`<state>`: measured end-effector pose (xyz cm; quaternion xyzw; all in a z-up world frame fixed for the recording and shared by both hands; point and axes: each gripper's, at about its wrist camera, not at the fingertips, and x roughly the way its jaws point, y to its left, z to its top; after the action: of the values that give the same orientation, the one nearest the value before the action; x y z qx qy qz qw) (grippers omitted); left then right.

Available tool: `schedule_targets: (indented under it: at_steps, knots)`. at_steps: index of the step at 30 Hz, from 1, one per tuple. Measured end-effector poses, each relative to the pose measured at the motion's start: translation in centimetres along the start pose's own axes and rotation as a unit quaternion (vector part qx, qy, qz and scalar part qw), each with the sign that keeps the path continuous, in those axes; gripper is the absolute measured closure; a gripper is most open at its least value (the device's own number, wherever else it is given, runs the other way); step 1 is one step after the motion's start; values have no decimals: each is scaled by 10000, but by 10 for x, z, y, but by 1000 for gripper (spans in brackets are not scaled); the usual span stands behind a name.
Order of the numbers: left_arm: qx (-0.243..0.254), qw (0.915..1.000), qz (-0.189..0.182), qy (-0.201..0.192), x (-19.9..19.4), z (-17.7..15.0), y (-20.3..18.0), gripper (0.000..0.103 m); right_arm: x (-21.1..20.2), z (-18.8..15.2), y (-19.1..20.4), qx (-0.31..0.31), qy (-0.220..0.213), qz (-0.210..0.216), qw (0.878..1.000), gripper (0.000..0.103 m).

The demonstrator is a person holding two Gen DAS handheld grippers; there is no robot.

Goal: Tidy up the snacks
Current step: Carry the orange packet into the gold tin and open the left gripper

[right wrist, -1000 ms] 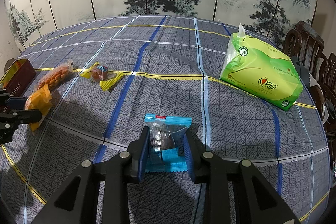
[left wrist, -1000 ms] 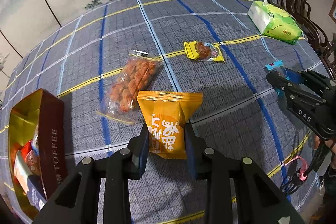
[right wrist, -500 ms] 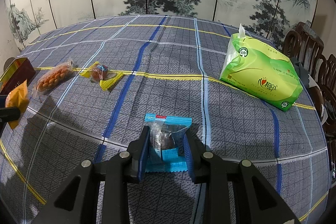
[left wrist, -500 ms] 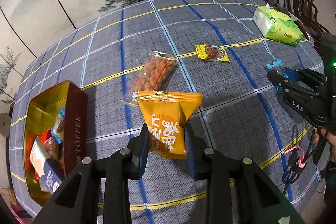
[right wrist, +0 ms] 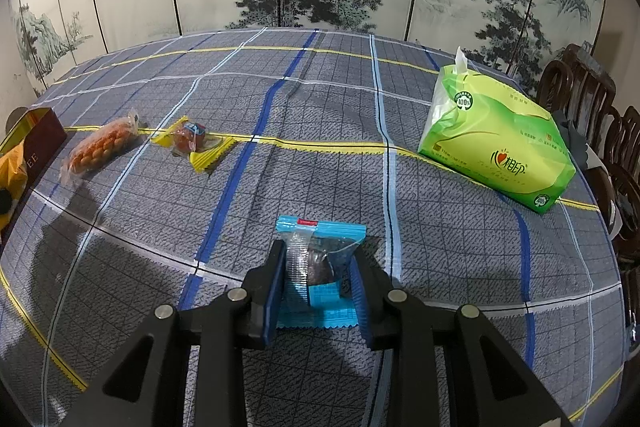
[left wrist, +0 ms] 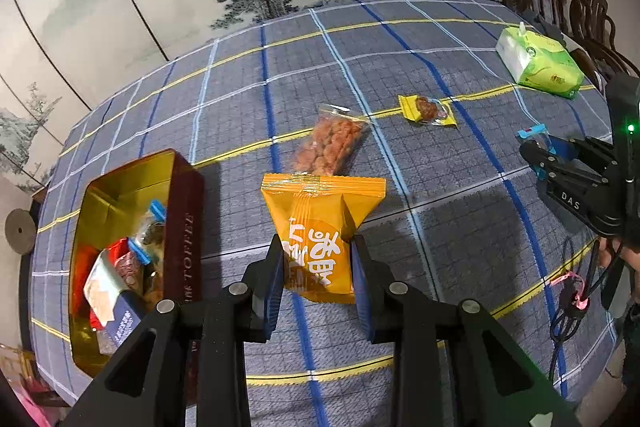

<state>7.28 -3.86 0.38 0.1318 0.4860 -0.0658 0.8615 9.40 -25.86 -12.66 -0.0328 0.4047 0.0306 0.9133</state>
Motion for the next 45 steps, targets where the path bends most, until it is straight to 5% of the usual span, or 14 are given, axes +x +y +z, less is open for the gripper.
schedule_targets:
  at_steps: [27, 45]
  knots:
    - [-1033, 9922, 690, 115, -5, -28, 114, 75, -2, -1, 0, -70, -10, -86, 9999, 71]
    - [-1158, 9872, 1042, 336, 18, -45, 145, 75, -2, -1, -2, -103, -12, -114, 9999, 71]
